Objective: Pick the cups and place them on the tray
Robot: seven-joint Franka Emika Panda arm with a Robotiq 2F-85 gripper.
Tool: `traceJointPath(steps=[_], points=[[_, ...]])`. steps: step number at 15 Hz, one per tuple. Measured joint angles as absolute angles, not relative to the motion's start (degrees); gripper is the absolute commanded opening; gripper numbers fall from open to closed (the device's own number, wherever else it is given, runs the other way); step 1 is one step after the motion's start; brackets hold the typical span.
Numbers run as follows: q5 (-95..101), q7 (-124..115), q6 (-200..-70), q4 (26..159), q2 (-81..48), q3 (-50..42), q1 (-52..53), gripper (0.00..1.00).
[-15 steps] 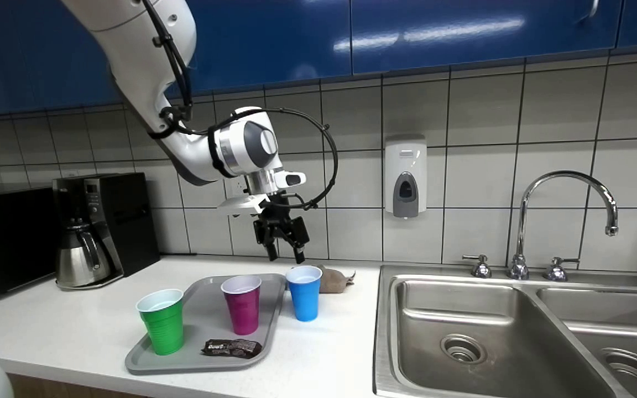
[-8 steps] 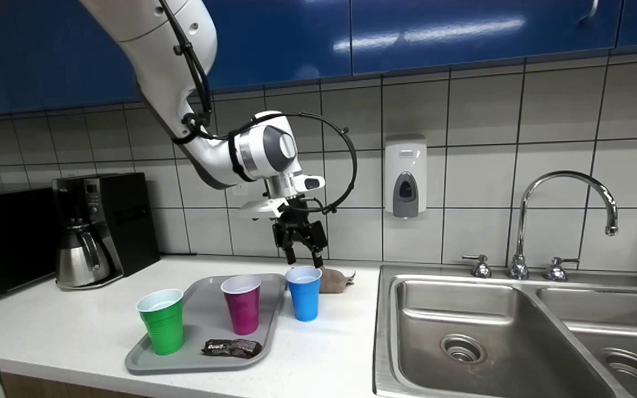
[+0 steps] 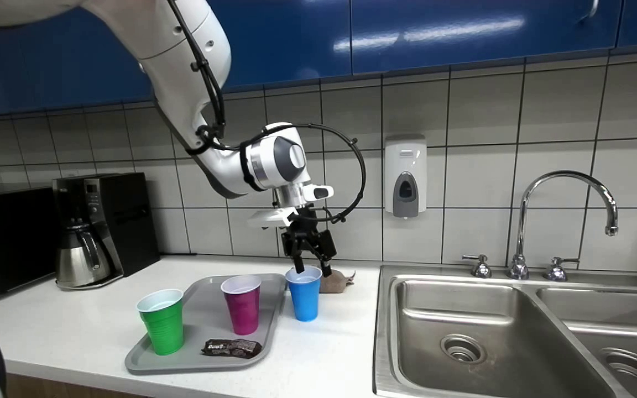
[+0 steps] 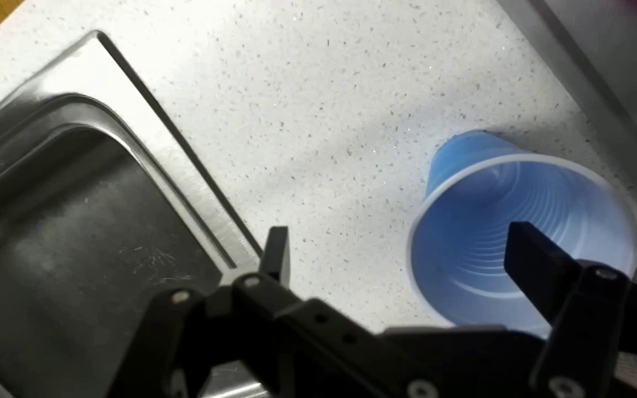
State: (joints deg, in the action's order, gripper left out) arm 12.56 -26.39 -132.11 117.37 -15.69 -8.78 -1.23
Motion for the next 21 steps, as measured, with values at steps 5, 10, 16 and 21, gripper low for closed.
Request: traceJointPath(steps=[5,10,16,21], points=[[12.56,-26.39,-132.12,116.25,-18.18,-9.25,-1.24,1.0],[12.56,-26.38,-132.13,115.04,-20.5,-9.78,-1.24,1.0],[12.56,-26.25,-132.16,114.1,-22.1,-10.25,-1.24,0.58],[12.56,-26.09,-132.16,113.67,-22.36,-10.3,-1.24,0.18]])
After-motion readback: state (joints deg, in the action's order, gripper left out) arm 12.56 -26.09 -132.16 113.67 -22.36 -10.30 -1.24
